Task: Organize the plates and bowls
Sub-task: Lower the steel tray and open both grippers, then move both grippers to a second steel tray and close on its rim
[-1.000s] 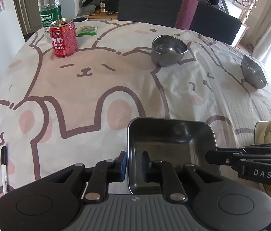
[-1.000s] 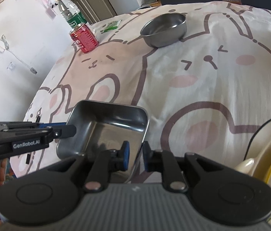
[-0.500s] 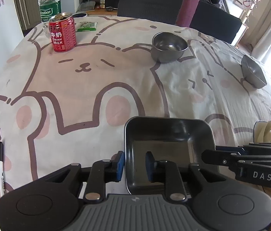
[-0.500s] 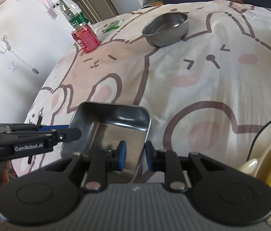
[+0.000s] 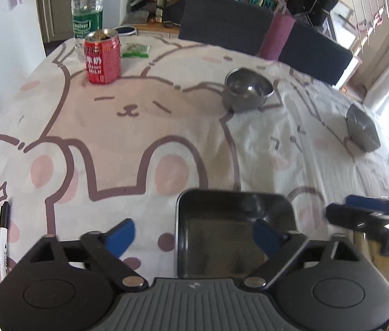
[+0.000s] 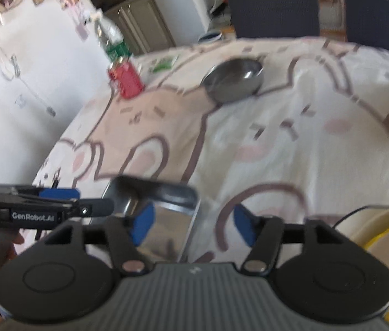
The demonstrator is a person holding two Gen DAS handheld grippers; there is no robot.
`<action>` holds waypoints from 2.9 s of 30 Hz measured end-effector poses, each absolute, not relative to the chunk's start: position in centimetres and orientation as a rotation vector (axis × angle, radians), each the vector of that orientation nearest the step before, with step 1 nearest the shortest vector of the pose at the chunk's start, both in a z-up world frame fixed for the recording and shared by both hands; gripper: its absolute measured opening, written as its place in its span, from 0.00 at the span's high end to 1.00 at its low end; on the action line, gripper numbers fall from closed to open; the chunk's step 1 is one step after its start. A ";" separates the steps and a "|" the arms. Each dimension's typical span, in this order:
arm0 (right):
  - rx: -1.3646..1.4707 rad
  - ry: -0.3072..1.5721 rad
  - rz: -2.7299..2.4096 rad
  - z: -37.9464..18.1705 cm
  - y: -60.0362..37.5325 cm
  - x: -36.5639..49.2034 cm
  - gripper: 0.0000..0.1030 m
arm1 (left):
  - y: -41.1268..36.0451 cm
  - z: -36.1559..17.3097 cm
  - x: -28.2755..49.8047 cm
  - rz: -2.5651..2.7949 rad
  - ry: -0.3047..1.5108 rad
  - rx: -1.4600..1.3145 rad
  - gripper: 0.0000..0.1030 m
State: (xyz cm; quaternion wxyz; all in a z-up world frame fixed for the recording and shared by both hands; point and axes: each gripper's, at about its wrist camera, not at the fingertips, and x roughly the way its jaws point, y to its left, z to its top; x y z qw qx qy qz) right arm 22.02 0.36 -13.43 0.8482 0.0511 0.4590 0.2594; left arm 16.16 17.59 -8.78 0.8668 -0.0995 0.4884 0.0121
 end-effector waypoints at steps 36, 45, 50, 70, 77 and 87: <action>0.835 0.860 -0.130 -17.4 -28.0 34.6 0.00 | -9.5 -5.8 39.2 -0.292 0.768 -0.097 0.00; 1.116 0.860 -0.125 -20.4 -26.9 37.9 0.44 | -10.4 -6.7 43.2 -0.307 0.740 -0.097 0.00; 1.127 0.856 -0.140 -20.9 -25.5 39.4 0.65 | -10.1 -7.5 43.4 -0.313 0.744 -0.094 0.00; 0.961 0.889 -0.187 -19.6 -26.4 40.0 0.88 | -10.1 -8.1 43.4 -0.342 0.741 -0.087 0.00; 0.863 0.832 -0.273 -18.9 -28.9 39.4 0.96 | -11.7 -8.7 44.5 -0.385 0.740 -0.082 0.10; 0.744 0.748 -0.270 -19.2 -32.1 39.7 0.97 | -13.9 -11.8 46.7 -0.426 0.858 -0.147 0.45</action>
